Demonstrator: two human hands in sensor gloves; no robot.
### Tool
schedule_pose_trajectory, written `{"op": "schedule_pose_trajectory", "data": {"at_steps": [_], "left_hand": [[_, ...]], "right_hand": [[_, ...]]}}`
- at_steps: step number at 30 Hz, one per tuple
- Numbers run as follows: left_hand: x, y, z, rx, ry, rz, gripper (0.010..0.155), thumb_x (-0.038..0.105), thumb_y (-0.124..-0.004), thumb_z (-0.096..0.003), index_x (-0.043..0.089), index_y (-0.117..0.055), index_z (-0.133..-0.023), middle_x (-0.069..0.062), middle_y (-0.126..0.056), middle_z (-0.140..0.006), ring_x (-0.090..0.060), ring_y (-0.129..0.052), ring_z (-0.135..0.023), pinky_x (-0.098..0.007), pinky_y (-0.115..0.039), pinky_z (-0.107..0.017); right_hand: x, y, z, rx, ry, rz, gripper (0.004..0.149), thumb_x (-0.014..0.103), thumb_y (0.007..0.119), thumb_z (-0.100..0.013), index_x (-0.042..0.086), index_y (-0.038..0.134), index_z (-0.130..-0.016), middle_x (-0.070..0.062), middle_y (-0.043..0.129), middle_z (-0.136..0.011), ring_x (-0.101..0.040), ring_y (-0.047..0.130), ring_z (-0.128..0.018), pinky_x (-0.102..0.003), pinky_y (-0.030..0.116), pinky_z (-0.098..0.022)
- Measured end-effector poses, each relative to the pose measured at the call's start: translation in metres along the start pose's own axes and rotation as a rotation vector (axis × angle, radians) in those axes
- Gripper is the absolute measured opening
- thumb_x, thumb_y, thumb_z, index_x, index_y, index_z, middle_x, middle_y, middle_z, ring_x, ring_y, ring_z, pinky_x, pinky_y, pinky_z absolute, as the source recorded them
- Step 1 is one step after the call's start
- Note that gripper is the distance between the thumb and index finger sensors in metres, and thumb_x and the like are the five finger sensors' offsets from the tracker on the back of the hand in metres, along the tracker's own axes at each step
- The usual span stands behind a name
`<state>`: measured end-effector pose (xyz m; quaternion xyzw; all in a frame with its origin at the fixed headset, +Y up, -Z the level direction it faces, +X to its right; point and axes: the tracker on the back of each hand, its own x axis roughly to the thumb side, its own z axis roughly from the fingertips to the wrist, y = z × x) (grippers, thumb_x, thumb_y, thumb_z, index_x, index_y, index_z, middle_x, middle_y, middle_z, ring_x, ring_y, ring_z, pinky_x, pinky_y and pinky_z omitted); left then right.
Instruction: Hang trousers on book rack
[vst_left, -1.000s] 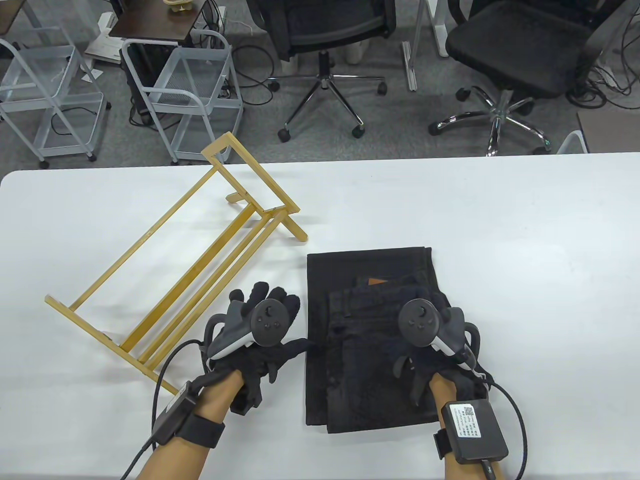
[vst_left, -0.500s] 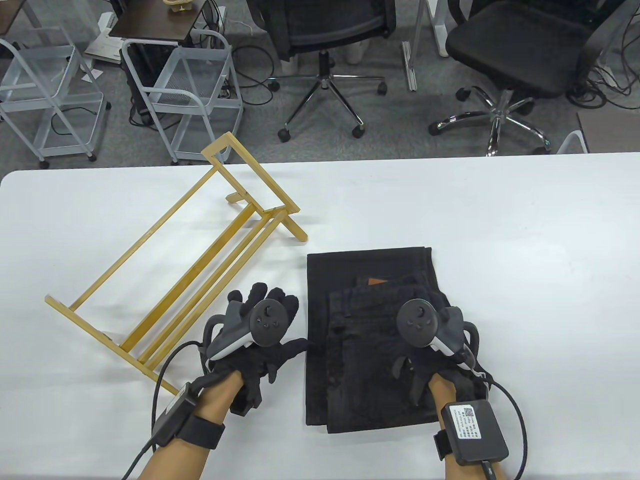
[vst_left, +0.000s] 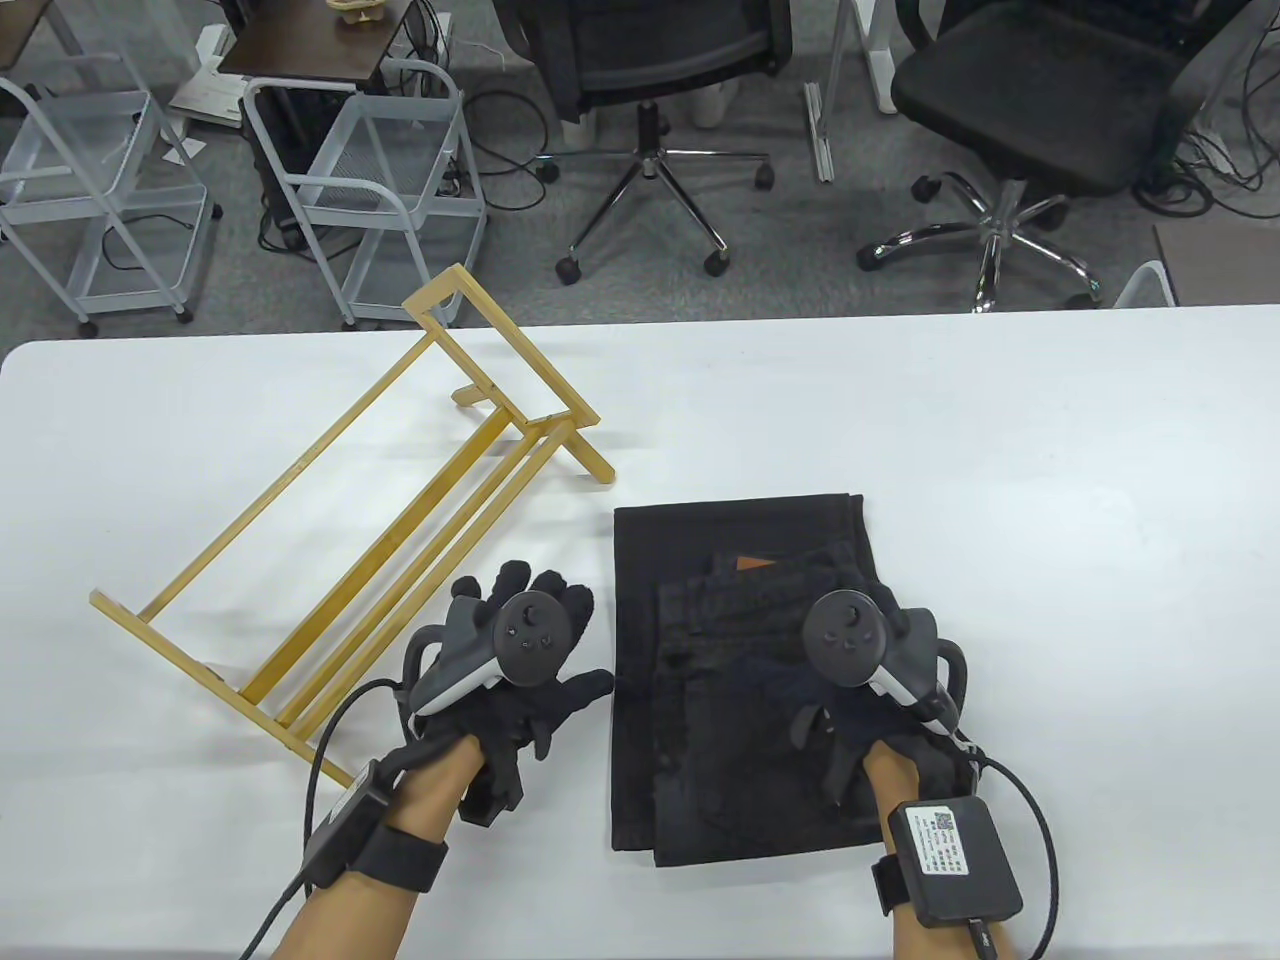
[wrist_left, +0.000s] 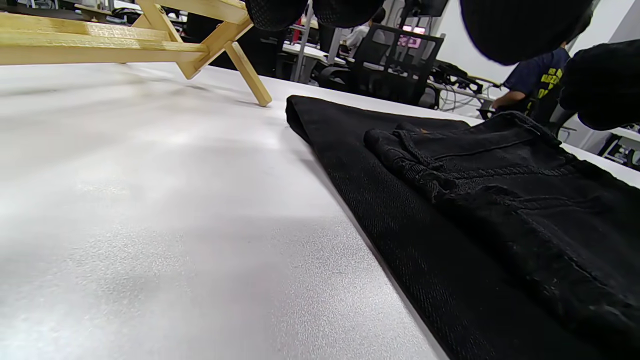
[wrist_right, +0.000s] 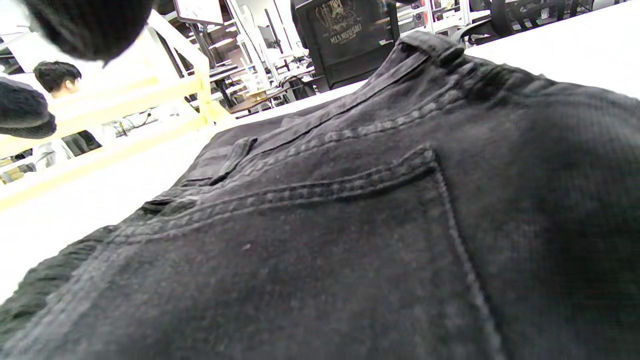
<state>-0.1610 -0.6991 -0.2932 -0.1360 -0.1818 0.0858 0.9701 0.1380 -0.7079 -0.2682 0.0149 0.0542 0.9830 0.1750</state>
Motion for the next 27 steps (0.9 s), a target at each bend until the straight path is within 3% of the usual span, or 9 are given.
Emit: {"op": "schedule_pose_trajectory", "data": {"at_steps": [27], "left_hand": [[0.005,0.003,-0.001,-0.001,0.009,0.004,0.086,0.067,-0.069,-0.0349,0.025,-0.044,-0.105,-0.006,-0.042,-0.118,-0.041,-0.024,-0.112,-0.071,-0.013,-0.069]], "right_hand": [[-0.033,0.002,-0.019,0.083,0.256,0.057,0.109,0.065,0.078,-0.032,-0.001,0.024,-0.099,-0.033,0.029,-0.106,-0.062,0.047,-0.092,-0.082,0.042,-0.056]]}}
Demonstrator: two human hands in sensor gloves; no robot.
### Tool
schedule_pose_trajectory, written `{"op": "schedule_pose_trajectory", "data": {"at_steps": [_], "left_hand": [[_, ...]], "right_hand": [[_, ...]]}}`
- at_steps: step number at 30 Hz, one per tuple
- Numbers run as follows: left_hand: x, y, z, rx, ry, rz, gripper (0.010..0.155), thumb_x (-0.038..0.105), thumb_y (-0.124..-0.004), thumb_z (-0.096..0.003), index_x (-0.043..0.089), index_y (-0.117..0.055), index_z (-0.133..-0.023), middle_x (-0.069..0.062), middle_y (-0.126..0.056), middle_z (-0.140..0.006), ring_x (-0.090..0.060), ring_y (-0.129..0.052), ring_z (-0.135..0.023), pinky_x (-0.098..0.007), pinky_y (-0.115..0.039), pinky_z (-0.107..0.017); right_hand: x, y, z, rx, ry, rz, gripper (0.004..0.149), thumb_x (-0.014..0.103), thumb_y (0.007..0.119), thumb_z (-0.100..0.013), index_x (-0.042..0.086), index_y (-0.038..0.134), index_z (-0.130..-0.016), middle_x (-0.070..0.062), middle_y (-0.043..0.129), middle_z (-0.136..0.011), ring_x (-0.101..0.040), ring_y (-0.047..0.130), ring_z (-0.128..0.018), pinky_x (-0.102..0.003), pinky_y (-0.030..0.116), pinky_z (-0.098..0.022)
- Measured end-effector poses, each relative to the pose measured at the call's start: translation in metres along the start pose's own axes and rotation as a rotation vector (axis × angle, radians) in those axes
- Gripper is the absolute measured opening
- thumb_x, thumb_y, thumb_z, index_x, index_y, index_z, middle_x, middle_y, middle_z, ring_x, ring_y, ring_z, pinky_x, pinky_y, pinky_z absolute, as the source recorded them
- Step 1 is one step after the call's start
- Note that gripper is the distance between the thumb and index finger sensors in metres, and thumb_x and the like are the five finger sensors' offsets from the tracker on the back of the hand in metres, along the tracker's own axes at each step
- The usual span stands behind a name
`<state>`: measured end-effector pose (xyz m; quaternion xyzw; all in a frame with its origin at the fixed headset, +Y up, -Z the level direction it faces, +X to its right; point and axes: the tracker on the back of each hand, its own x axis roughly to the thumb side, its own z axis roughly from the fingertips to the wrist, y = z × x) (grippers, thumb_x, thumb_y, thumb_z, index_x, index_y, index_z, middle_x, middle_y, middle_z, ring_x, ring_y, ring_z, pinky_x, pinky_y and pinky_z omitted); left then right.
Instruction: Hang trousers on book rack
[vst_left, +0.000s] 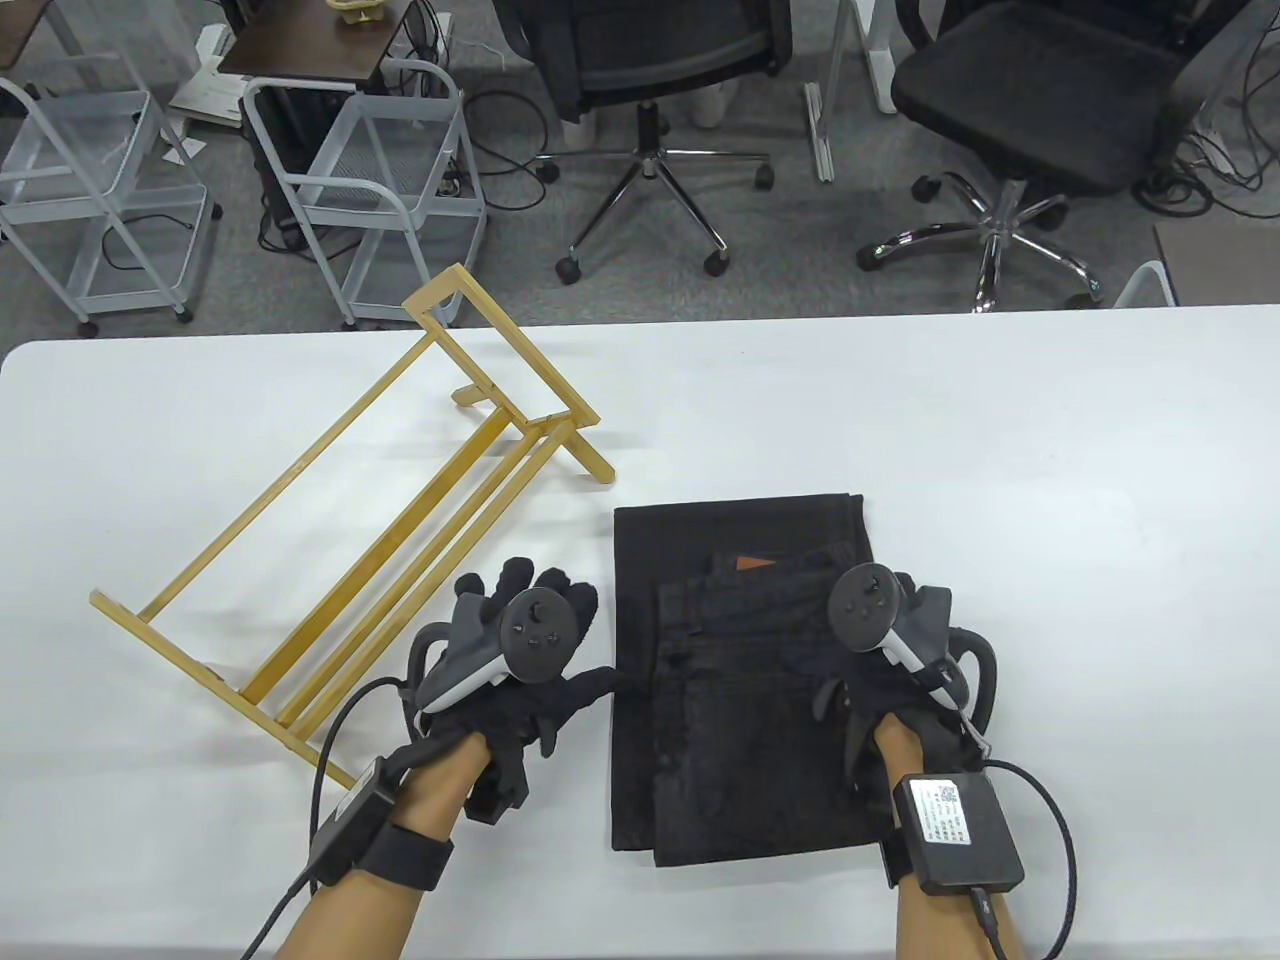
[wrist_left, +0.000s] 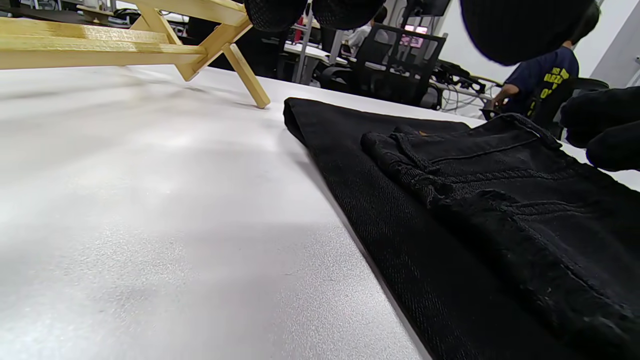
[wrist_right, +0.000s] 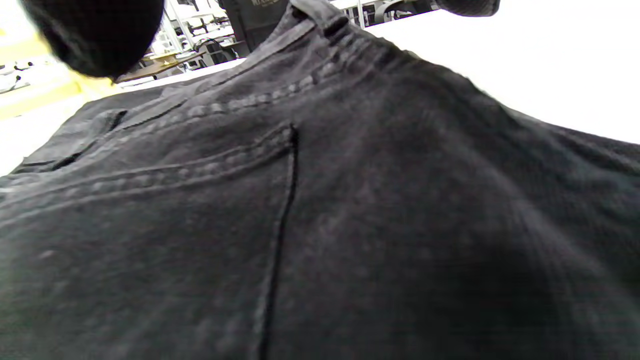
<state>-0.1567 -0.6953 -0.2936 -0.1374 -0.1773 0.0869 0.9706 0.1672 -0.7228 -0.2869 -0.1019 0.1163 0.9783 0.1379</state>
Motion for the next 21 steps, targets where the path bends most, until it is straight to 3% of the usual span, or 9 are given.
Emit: {"op": "schedule_pose_trajectory", "data": {"at_steps": [21], "left_hand": [[-0.002,0.003,-0.001,-0.013,0.013,0.021,0.085,0.066,-0.069,-0.0352,0.025,-0.045,-0.105,-0.007,-0.043,-0.118,-0.041,-0.025,-0.112,-0.070,-0.013,-0.069]], "right_hand": [[-0.008,0.019,-0.021,0.138,0.176,0.028,0.112,0.066,0.078,-0.033,-0.003,0.020,-0.098,-0.036,0.028,-0.104,-0.062,0.057,-0.087,-0.075,0.059,-0.054]]}}
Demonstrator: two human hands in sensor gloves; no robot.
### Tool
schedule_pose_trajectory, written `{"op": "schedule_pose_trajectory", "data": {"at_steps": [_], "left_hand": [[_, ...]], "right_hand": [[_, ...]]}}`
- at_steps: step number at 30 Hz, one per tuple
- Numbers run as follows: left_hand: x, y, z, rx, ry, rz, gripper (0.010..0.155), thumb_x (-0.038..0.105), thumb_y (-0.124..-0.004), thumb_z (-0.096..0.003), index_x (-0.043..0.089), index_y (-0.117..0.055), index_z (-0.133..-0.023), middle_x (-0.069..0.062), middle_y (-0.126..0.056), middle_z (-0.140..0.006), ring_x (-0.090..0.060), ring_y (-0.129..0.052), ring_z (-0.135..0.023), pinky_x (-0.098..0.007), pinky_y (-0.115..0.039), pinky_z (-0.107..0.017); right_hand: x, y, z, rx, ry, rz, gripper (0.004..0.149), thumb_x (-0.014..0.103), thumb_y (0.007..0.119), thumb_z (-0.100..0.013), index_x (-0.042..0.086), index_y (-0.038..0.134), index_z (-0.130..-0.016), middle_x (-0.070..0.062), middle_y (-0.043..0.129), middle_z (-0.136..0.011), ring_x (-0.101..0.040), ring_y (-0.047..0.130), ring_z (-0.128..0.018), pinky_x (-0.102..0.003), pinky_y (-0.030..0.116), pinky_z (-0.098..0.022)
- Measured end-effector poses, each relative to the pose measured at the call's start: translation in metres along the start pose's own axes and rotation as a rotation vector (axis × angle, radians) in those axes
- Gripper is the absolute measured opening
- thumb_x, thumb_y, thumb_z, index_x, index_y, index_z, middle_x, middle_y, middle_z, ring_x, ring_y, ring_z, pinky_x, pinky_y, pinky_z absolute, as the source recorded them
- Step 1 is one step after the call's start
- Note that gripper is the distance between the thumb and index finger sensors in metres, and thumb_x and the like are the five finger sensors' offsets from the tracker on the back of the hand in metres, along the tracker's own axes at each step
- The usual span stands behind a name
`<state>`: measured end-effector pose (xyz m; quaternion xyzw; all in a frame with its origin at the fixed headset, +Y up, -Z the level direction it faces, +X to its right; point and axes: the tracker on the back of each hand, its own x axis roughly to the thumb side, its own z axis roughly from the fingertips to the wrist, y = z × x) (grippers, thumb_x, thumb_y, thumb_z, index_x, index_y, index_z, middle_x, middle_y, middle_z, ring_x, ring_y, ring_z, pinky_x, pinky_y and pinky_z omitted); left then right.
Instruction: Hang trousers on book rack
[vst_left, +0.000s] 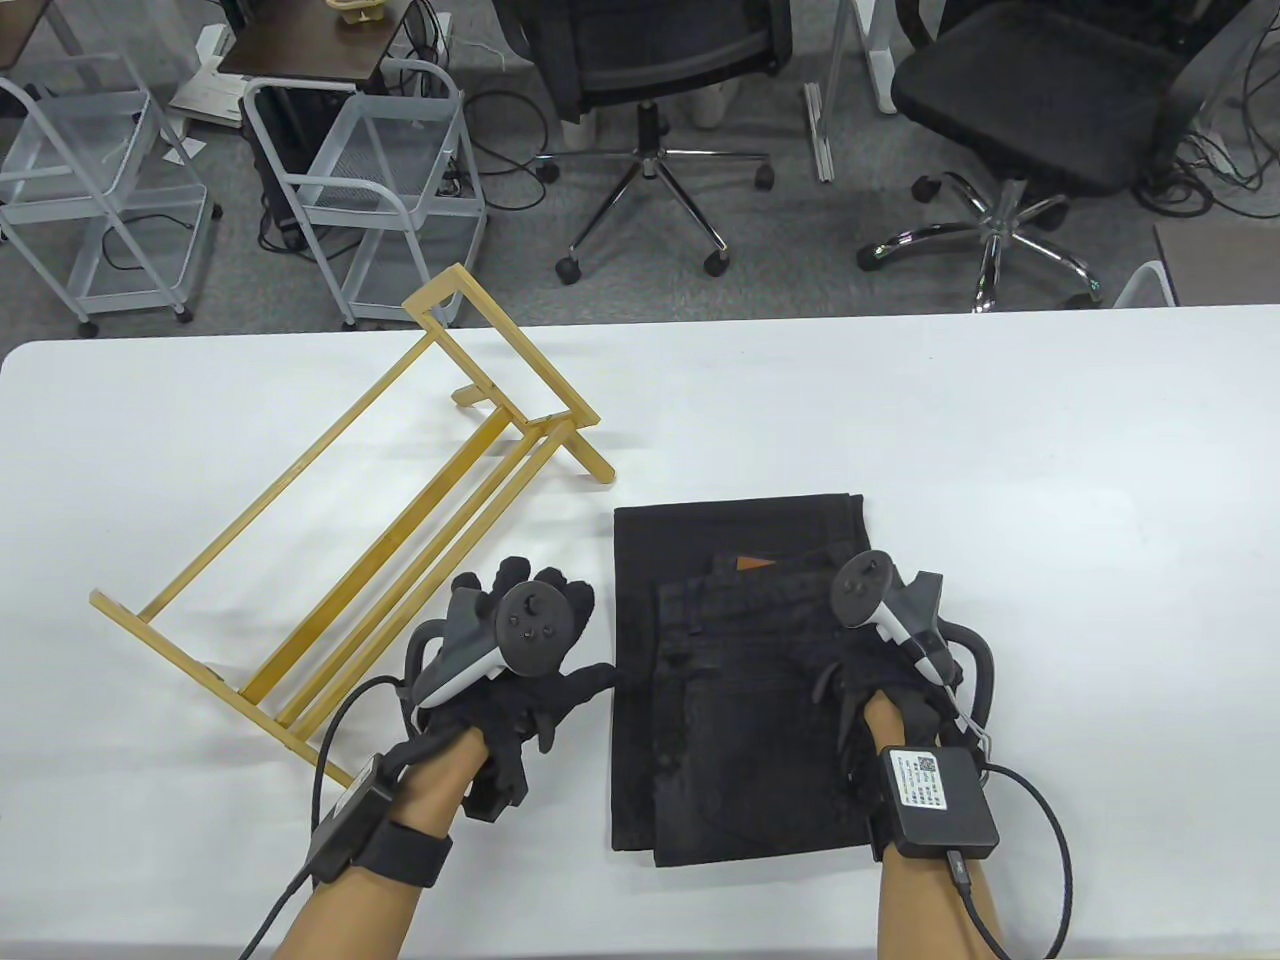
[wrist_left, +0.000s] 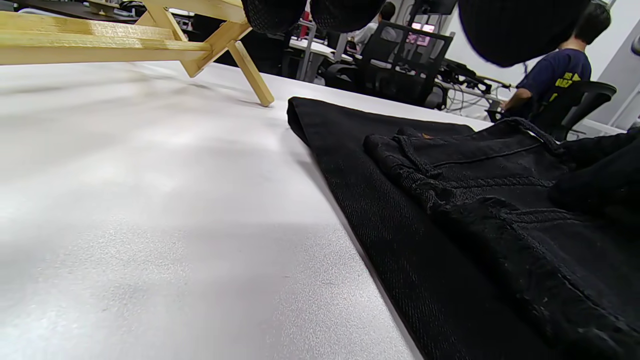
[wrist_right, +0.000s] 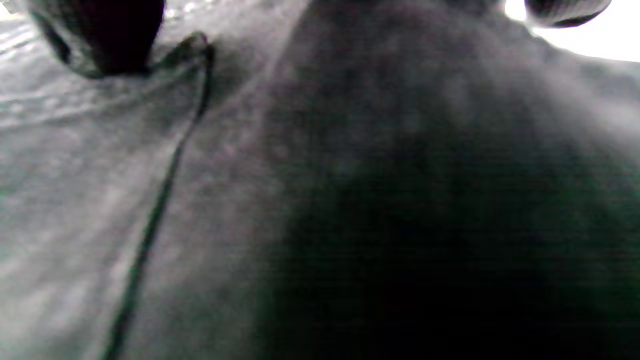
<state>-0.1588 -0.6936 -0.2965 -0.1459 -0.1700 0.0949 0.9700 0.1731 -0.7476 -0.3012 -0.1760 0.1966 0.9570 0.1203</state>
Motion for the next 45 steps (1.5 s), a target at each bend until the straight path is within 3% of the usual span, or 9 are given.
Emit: {"op": "schedule_pose_trajectory", "data": {"at_steps": [4,13,17,21,27,31,34,39,45], "left_hand": [[0.000,-0.001,0.001,-0.013,0.005,0.008,0.085,0.066,-0.069,-0.0352,0.025,-0.045,-0.105,-0.007,-0.043,-0.118,-0.041,-0.025,-0.112,-0.070,-0.013,-0.069],[0.001,-0.002,0.001,-0.024,0.013,0.013,0.084,0.065,-0.070,-0.0356,0.024,-0.046,-0.105,-0.007,-0.044,-0.118,-0.041,-0.026,-0.112,-0.070,-0.013,-0.069],[0.001,-0.003,0.001,-0.025,0.018,0.012,0.083,0.065,-0.070,-0.0358,0.024,-0.047,-0.105,-0.007,-0.045,-0.117,-0.041,-0.026,-0.112,-0.070,-0.013,-0.069],[0.002,-0.005,0.001,-0.038,0.020,-0.007,0.083,0.065,-0.070,-0.0359,0.024,-0.047,-0.105,-0.007,-0.045,-0.117,-0.041,-0.025,-0.112,-0.070,-0.012,-0.069],[0.001,-0.007,0.001,-0.041,0.028,-0.021,0.083,0.065,-0.070,-0.0360,0.024,-0.047,-0.105,-0.007,-0.045,-0.117,-0.041,-0.025,-0.112,-0.070,-0.012,-0.069],[-0.001,-0.008,0.000,-0.041,0.040,-0.023,0.083,0.064,-0.070,-0.0360,0.025,-0.047,-0.105,-0.007,-0.045,-0.117,-0.041,-0.025,-0.112,-0.070,-0.012,-0.069],[-0.004,-0.010,-0.001,-0.045,0.051,-0.028,0.083,0.064,-0.070,-0.0361,0.024,-0.047,-0.105,-0.007,-0.045,-0.117,-0.041,-0.025,-0.112,-0.070,-0.012,-0.069],[-0.006,-0.011,-0.003,-0.053,0.063,-0.031,0.083,0.065,-0.069,-0.0361,0.025,-0.046,-0.105,-0.007,-0.044,-0.117,-0.041,-0.023,-0.112,-0.070,-0.012,-0.069],[-0.006,-0.011,-0.003,-0.046,0.065,-0.030,0.083,0.065,-0.069,-0.0360,0.025,-0.045,-0.105,-0.007,-0.042,-0.118,-0.041,-0.022,-0.112,-0.070,-0.011,-0.069]], "right_hand": [[-0.001,0.000,0.001,0.002,0.038,-0.025,0.113,0.065,0.080,-0.032,-0.004,0.020,-0.098,-0.037,0.033,-0.103,-0.060,0.057,-0.085,-0.070,0.066,-0.053],[-0.006,-0.005,0.004,-0.036,0.173,-0.109,0.121,0.062,0.090,-0.025,-0.010,0.024,-0.096,-0.036,0.054,-0.097,-0.043,0.083,-0.066,-0.056,0.077,-0.043],[-0.016,-0.007,0.003,-0.045,0.218,-0.194,0.121,0.056,0.095,-0.023,-0.013,0.027,-0.095,-0.026,0.071,-0.087,-0.031,0.091,-0.052,-0.051,0.083,-0.036],[-0.024,-0.007,0.002,-0.033,0.225,-0.288,0.115,0.049,0.099,-0.021,-0.017,0.037,-0.092,-0.013,0.086,-0.072,-0.022,0.095,-0.037,-0.049,0.086,-0.032],[-0.024,-0.005,0.004,0.029,0.202,-0.389,0.100,0.043,0.100,-0.022,-0.014,0.054,-0.088,-0.004,0.090,-0.061,-0.017,0.092,-0.026,-0.056,0.081,-0.040],[-0.025,-0.005,0.004,0.085,0.150,-0.456,0.081,0.040,0.100,-0.025,-0.002,0.065,-0.085,-0.002,0.090,-0.060,-0.018,0.089,-0.027,-0.061,0.076,-0.044],[-0.024,-0.008,0.006,0.052,0.117,-0.454,0.067,0.038,0.099,-0.026,0.012,0.072,-0.081,0.000,0.089,-0.059,-0.020,0.087,-0.031,-0.063,0.073,-0.047],[-0.024,-0.013,0.009,-0.063,0.049,-0.432,0.061,0.036,0.098,-0.026,0.014,0.075,-0.079,-0.002,0.089,-0.062,-0.025,0.089,-0.040,-0.066,0.074,-0.047],[-0.026,-0.017,0.018,-0.174,-0.054,-0.443,0.059,0.034,0.096,-0.028,0.015,0.077,-0.080,-0.004,0.085,-0.078,-0.037,0.095,-0.066,-0.067,0.079,-0.049]]}}
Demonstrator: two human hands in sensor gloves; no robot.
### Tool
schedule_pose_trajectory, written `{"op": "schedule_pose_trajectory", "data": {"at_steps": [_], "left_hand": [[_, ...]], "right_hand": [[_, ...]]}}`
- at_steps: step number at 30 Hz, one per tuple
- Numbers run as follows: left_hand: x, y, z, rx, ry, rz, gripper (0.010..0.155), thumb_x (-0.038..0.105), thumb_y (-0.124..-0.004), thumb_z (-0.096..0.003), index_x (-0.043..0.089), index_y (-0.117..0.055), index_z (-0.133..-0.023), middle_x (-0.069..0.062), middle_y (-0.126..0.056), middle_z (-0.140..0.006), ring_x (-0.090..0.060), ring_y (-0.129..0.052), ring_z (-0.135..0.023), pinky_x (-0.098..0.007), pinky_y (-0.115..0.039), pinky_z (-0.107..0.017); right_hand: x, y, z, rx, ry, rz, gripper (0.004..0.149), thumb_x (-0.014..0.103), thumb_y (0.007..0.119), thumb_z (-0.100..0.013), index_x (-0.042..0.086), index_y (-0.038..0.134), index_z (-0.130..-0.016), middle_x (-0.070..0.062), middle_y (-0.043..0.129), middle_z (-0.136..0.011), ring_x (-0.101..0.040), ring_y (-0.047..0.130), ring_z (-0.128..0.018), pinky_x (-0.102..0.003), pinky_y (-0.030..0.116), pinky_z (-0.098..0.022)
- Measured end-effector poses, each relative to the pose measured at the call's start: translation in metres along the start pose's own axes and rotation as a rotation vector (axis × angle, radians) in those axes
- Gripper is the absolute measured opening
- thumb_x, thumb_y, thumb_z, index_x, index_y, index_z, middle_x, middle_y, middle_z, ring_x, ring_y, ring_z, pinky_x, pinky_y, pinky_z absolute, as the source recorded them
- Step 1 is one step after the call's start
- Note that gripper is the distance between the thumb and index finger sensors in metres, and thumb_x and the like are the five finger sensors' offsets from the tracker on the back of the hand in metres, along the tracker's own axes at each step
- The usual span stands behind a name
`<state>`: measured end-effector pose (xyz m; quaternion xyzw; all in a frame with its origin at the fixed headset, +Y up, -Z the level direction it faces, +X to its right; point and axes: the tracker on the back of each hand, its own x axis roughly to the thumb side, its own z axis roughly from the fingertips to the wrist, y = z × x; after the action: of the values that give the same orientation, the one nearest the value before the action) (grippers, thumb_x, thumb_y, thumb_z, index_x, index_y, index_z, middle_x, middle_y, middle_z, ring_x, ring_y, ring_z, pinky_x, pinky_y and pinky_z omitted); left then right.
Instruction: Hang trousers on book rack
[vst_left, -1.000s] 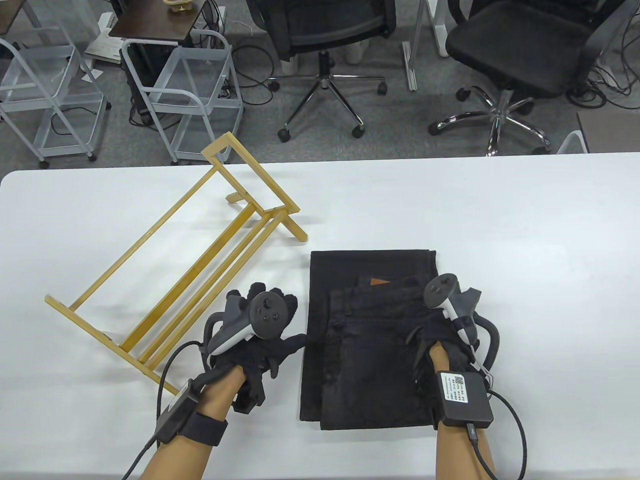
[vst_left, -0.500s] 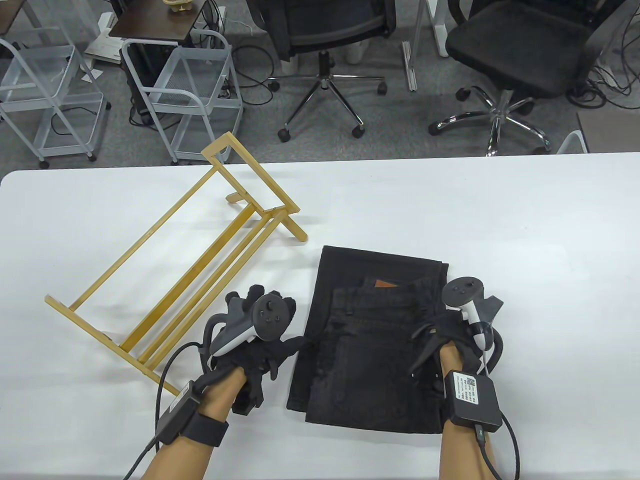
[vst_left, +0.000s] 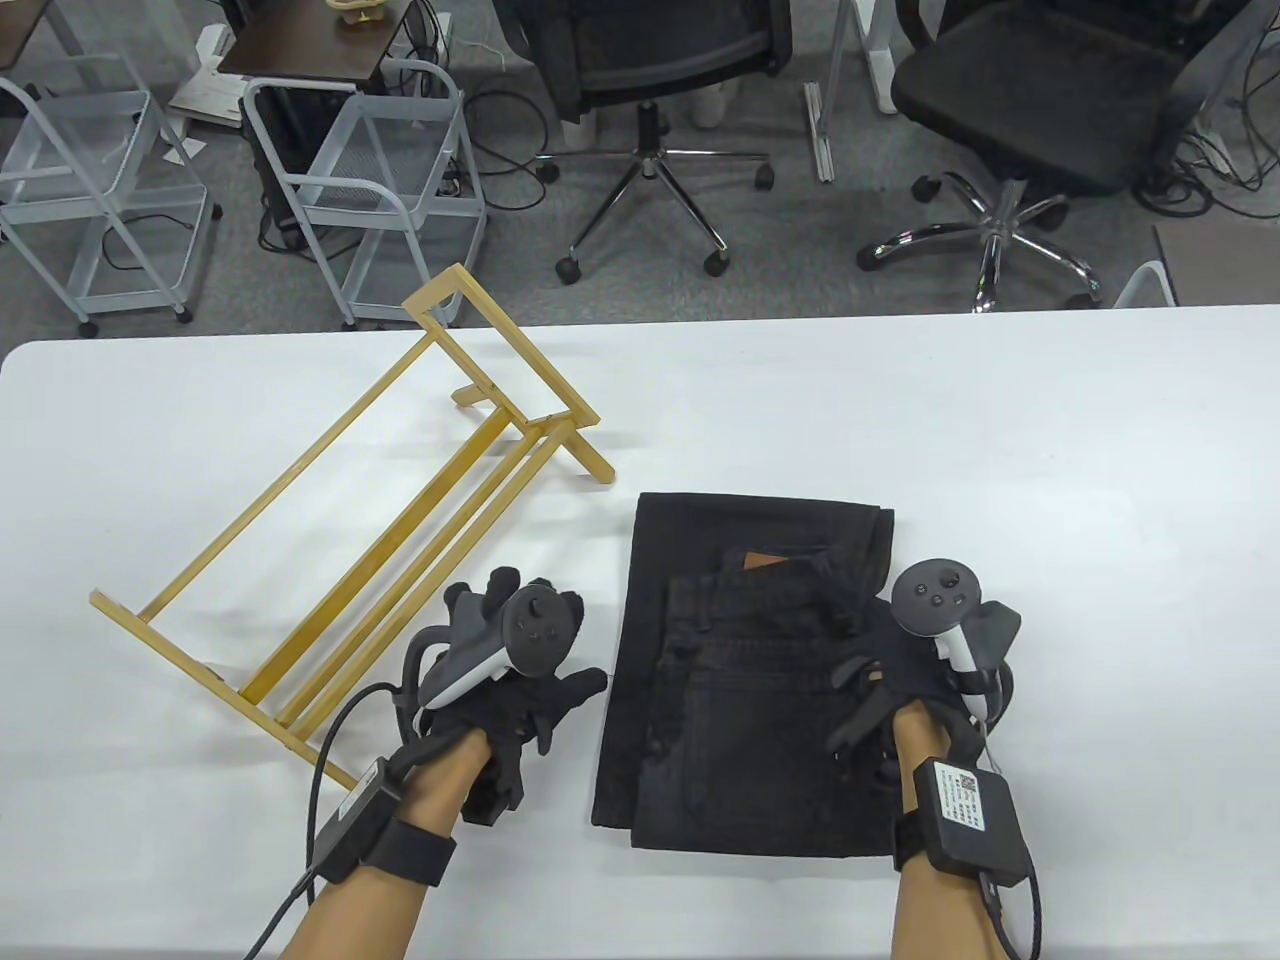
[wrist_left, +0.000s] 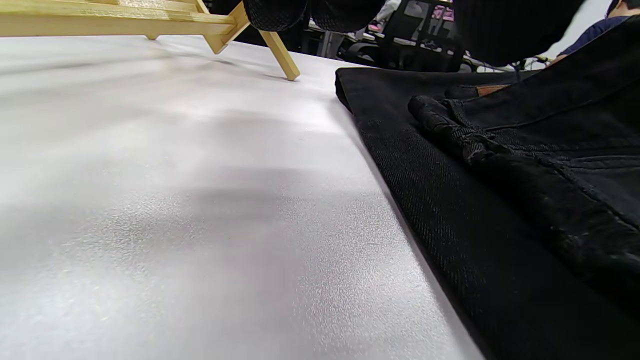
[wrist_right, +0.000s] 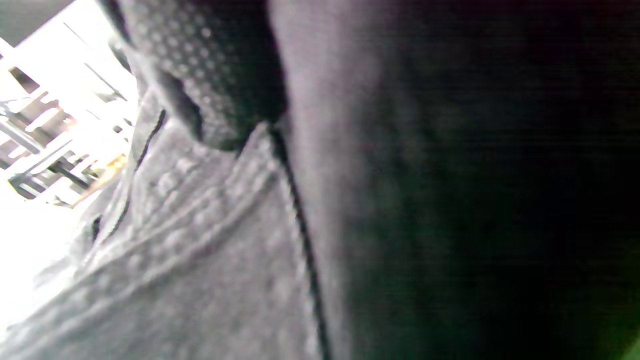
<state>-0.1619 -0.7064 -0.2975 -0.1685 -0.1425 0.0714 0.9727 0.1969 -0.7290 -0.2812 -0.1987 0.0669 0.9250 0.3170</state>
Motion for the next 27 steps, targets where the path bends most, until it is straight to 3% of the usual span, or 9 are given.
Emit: {"op": "schedule_pose_trajectory", "data": {"at_steps": [3,10,27], "left_hand": [[0.000,0.000,0.000,0.002,-0.006,0.014,0.084,0.065,-0.069,-0.0359,0.025,-0.044,-0.105,-0.006,-0.041,-0.118,-0.041,-0.022,-0.112,-0.070,-0.012,-0.069],[-0.002,0.002,0.001,0.010,-0.014,0.045,0.085,0.066,-0.068,-0.0357,0.025,-0.042,-0.106,-0.006,-0.039,-0.118,-0.042,-0.021,-0.111,-0.070,-0.012,-0.069],[-0.018,0.010,0.004,0.031,0.009,0.153,0.091,0.069,-0.067,-0.0349,0.024,-0.032,-0.106,-0.007,-0.034,-0.119,-0.044,-0.020,-0.111,-0.071,-0.014,-0.069]], "right_hand": [[0.001,-0.003,0.002,0.002,-0.054,-0.020,0.059,0.033,0.095,-0.029,0.013,0.076,-0.081,-0.012,0.079,-0.091,-0.044,0.094,-0.076,-0.064,0.080,-0.051],[0.008,-0.010,0.012,-0.043,-0.198,-0.060,0.059,0.029,0.094,-0.032,0.015,0.072,-0.085,-0.015,0.080,-0.091,-0.031,0.106,-0.065,-0.048,0.097,-0.043],[0.020,-0.031,0.029,-0.114,-0.422,-0.222,0.061,0.026,0.094,-0.033,0.025,0.066,-0.087,-0.003,0.077,-0.096,-0.032,0.105,-0.066,-0.048,0.096,-0.043]]}}
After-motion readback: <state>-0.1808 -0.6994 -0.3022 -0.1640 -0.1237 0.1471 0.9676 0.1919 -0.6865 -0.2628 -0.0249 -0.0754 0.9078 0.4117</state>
